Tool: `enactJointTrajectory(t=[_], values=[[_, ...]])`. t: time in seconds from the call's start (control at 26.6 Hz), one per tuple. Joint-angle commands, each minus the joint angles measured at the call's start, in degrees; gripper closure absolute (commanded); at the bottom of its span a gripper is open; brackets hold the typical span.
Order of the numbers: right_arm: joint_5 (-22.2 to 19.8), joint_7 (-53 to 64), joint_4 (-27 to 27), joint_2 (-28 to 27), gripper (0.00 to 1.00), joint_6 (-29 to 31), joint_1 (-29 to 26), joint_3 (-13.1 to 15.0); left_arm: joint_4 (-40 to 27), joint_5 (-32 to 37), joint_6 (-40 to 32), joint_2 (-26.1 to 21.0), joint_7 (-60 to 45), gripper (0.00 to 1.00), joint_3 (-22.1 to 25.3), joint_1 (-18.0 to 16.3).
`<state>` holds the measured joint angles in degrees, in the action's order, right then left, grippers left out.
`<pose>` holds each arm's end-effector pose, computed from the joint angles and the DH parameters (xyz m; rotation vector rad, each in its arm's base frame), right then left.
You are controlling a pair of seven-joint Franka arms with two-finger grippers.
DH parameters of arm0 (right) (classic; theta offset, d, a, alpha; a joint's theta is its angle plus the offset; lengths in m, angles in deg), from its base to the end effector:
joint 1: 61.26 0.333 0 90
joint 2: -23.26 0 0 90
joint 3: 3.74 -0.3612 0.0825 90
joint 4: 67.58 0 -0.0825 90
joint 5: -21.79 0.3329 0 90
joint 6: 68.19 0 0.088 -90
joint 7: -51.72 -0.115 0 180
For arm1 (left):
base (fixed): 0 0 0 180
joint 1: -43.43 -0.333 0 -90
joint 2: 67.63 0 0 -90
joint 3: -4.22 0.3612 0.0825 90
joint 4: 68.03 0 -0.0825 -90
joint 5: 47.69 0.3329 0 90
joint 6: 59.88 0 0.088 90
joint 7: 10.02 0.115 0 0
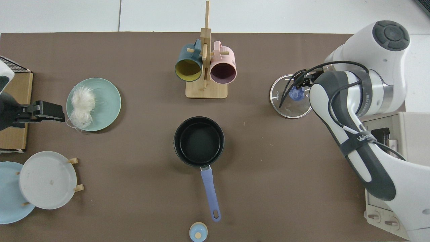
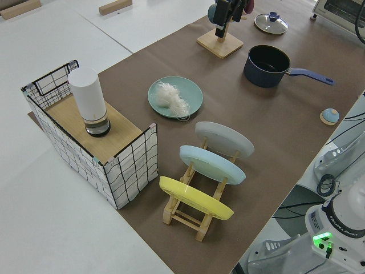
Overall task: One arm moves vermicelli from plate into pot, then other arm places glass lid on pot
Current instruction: 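Grasp the lid knob with the right gripper and lift the lid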
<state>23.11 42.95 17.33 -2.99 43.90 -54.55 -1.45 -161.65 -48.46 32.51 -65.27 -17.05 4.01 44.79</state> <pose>0.6613 0.0579 0.4639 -3.1333 0.1256 -0.0252 0.4922 -0.0150 0.6592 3.1232 0.1496 0.0292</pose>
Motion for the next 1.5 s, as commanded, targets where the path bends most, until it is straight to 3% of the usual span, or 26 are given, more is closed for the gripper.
enactJointTrajectory(t=[0.0, 0.41, 0.83, 1.47], values=[[0.5, -2.6, -3.5, -4.5, 0.0, 2.3, 0.2, 0.1, -0.3, 0.5, -0.6, 0.7, 0.7, 0.0, -0.2, -0.2], [0.0, -3.1, -3.7, -9.3, 0.0, 7.3, 1.1, 0.1, -0.3, 0.5, -0.6, 0.7, 0.7, 0.0, -0.2, 0.0], [-1.2, -3.0, -1.8, -9.8, 0.0, 10.4, 2.2, 0.1, -0.3, 0.5, -0.6, 0.7, 0.7, 0.0, -0.1, -0.1], [-1.0, -3.0, 2.0, -8.8, 0.0, 10.3, 1.8, 0.1, -0.3, 0.5, -0.6, 0.7, 0.7, 0.0, -0.2, -0.1]])
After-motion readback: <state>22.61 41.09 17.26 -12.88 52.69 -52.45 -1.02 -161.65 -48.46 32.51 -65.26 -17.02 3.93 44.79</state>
